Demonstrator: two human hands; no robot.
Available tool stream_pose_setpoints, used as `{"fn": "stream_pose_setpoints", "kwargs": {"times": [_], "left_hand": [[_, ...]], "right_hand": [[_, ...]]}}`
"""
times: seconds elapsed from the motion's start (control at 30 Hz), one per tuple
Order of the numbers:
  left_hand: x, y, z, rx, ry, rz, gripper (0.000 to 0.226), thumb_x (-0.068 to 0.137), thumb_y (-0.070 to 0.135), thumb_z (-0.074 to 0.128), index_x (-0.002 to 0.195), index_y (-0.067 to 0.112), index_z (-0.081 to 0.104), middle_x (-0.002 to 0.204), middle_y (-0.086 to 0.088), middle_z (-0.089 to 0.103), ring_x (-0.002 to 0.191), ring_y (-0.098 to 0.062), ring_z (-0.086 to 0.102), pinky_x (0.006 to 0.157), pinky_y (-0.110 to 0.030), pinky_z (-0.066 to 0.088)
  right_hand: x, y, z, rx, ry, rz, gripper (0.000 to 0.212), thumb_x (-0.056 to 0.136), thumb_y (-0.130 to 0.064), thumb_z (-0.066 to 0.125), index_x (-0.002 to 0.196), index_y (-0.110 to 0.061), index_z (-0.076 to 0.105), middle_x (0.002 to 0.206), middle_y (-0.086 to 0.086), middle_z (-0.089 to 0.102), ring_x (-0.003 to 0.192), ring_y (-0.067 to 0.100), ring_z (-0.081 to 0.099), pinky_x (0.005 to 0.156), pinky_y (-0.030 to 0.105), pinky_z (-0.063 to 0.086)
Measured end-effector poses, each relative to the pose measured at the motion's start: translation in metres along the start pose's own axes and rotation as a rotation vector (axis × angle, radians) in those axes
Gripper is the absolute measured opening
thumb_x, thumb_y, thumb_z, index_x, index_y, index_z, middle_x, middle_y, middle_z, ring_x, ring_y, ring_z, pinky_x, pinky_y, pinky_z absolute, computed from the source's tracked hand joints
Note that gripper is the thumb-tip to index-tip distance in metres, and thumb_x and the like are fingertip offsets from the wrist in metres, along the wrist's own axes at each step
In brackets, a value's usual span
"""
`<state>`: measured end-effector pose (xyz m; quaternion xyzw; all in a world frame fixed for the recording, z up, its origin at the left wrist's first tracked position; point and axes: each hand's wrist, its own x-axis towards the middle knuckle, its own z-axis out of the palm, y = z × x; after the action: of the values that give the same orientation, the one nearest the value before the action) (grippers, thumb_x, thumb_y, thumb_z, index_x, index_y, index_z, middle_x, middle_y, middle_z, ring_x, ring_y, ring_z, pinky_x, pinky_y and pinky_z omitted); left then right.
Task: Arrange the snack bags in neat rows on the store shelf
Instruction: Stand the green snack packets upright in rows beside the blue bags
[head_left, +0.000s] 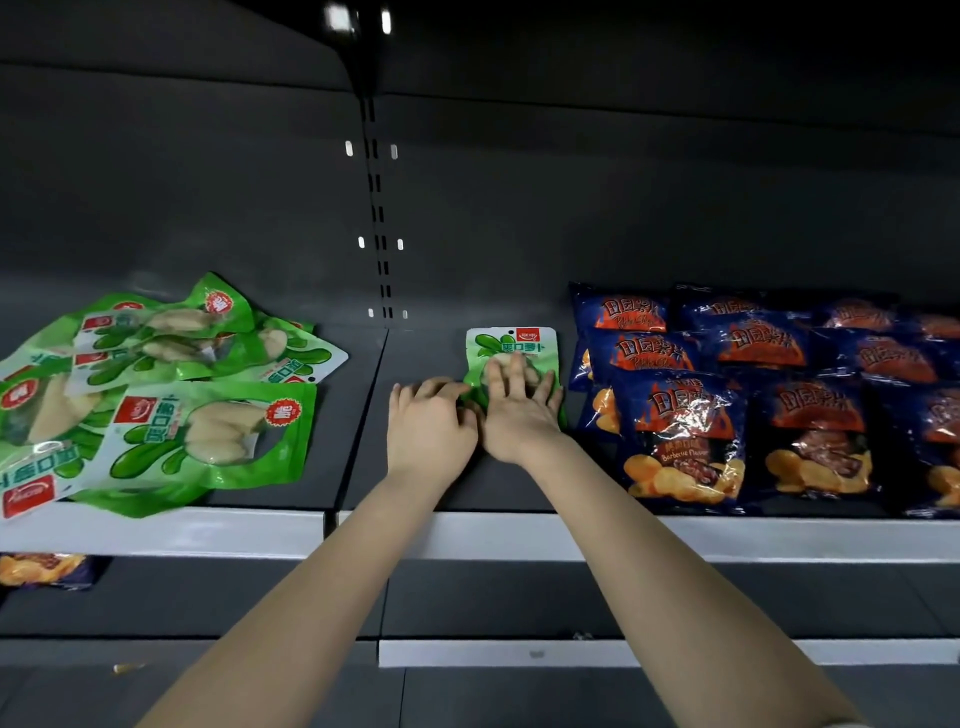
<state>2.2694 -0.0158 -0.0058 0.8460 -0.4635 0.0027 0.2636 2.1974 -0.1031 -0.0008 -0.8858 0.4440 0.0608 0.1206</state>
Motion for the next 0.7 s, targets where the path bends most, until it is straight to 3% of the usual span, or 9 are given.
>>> {"fn": "stream_pose_setpoints", "kwargs": {"times": [0.27, 0.7], "left_hand": [[-0.0001, -0.0017, 0.0012, -0.030, 0.003, -0.022, 0.036, 0.085, 0.019, 0.046, 0.117, 0.027, 0.062, 0.130, 0.001, 0.056, 0.119, -0.028, 0.045, 0.115, -0.039, 0.016], [-0.0007, -0.0061, 0.0011, -0.035, 0.001, -0.077, 0.036, 0.086, 0.020, 0.046, 0.118, 0.024, 0.062, 0.127, -0.003, 0.059, 0.116, -0.029, 0.049, 0.113, -0.040, 0.020]], "right_hand": [[0.0082, -0.0010, -0.0028, 0.018, 0.006, 0.026, 0.067, 0.099, -0.053, 0.019, 0.150, -0.025, -0.012, 0.154, 0.008, -0.030, 0.139, 0.050, -0.013, 0.113, 0.058, -0.009], [0.0090, 0.0059, 0.0021, 0.008, 0.079, 0.021, 0.065, 0.098, -0.051, 0.019, 0.151, -0.026, -0.010, 0.156, 0.004, -0.025, 0.142, 0.046, -0.010, 0.116, 0.054, -0.006]]}}
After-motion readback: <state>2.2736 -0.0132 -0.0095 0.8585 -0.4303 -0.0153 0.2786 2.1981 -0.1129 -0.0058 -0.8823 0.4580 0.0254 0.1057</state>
